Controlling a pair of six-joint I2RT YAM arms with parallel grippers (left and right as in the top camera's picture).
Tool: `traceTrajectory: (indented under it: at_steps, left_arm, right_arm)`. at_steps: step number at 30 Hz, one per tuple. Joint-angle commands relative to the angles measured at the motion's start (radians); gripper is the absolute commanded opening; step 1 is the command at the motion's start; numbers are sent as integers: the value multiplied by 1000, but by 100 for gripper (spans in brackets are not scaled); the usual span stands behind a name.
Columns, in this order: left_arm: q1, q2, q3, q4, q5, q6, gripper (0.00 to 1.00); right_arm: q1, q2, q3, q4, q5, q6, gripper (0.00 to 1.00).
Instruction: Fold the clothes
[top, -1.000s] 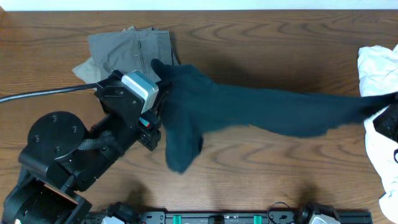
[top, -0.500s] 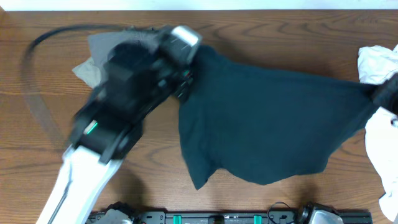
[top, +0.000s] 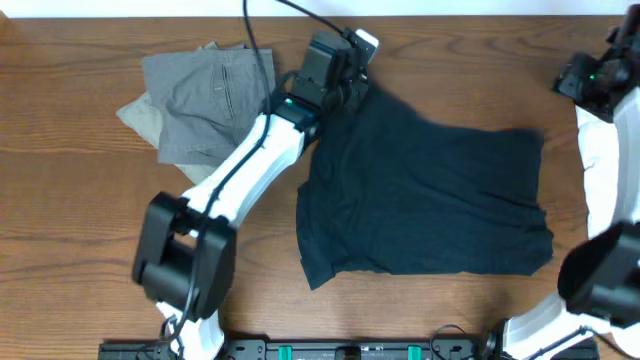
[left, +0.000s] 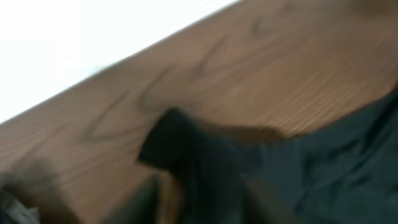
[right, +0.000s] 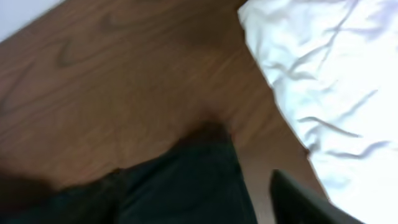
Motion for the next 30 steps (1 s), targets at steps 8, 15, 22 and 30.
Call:
traceTrajectory:
  at_steps: [8,15,22,30]
  left_arm:
    - [42,-222,40,-244,-113,-9,96]
    - [42,-359,40,-483,-112,-10,84]
    - [42,-418,40,-631,-102,-86,34]
    - [42,-419,40,-702,-102,-89,33]
  right_arm:
    - [-39,-21,-3,-167,-34,-49,69]
    - [-38,-6,-181,-47,-48,2,1]
    - [-39,16,-456,304,-214,66,1]
    - [-39,77,-579,503,-204,140,1]
